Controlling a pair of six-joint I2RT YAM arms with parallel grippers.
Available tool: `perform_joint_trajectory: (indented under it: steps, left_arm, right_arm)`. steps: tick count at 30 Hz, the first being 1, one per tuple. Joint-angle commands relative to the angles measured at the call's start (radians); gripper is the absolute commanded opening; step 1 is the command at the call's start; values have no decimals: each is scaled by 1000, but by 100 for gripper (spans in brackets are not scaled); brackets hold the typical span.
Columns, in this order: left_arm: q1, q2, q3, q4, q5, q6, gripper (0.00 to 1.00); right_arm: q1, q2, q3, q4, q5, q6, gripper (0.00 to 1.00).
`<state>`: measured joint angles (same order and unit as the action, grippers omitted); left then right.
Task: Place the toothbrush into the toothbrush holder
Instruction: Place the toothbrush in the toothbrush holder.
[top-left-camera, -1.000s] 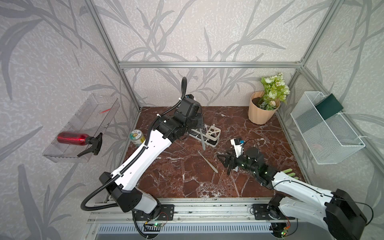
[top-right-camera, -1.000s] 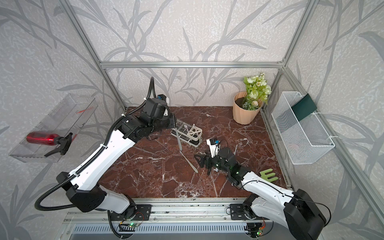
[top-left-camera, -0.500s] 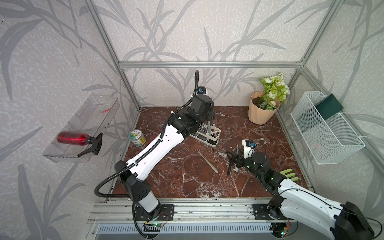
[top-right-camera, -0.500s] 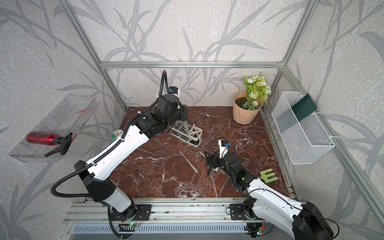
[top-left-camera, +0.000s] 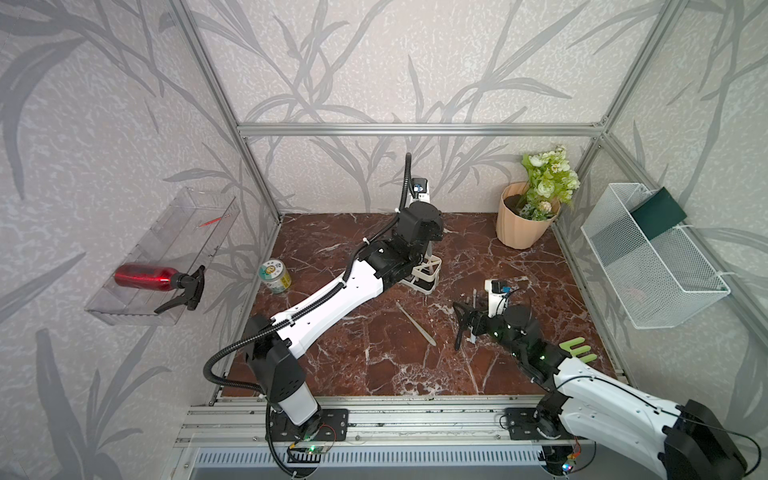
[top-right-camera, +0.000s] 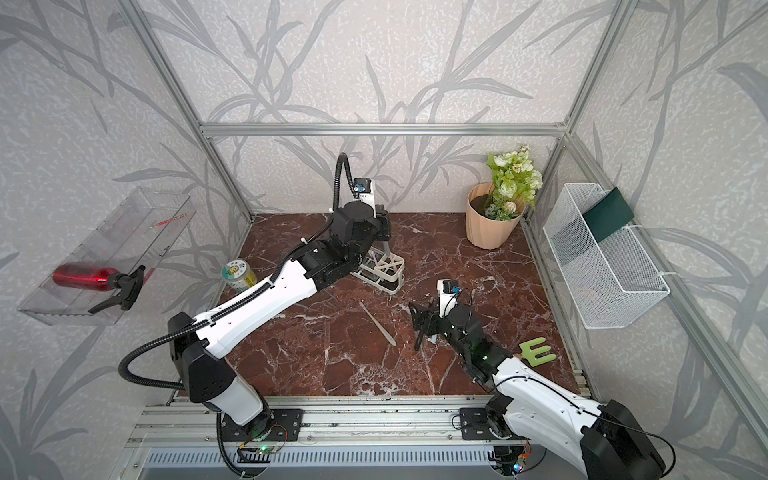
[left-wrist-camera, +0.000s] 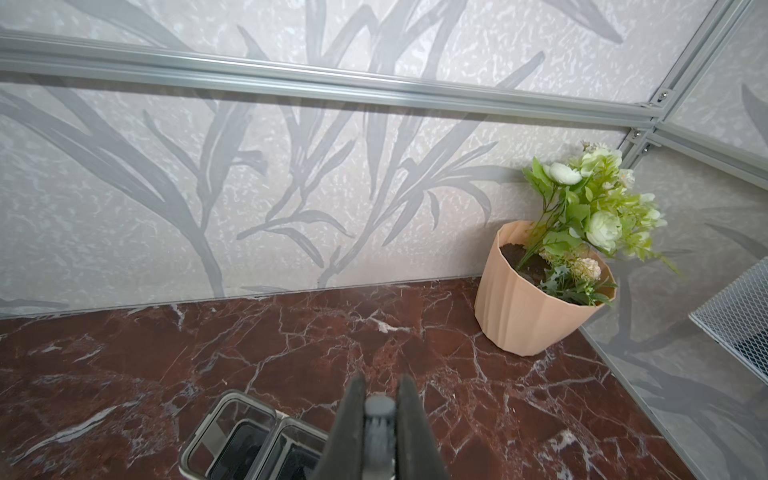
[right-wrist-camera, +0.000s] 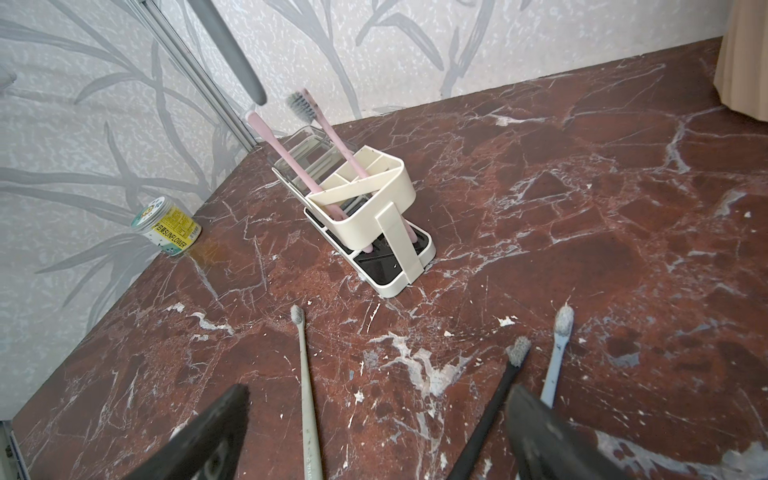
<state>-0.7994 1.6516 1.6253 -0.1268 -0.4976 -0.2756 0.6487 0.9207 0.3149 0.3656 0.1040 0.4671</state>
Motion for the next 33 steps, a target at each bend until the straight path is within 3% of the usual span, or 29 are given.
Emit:
perform_joint_trajectory:
  steps: [1, 17, 33]
  left_arm:
    - [-10, 6, -40, 149, -79, 37, 0]
    - [-15, 39, -138, 289, -194, 65, 0]
    - [-14, 105, -189, 318, -211, -12, 0]
  right_arm:
    - [-4, -2, -5, 36, -12, 5, 96]
    - [-3, -5, -3, 39, -26, 5, 96]
    - [-4, 4, 0, 43, -39, 2, 96]
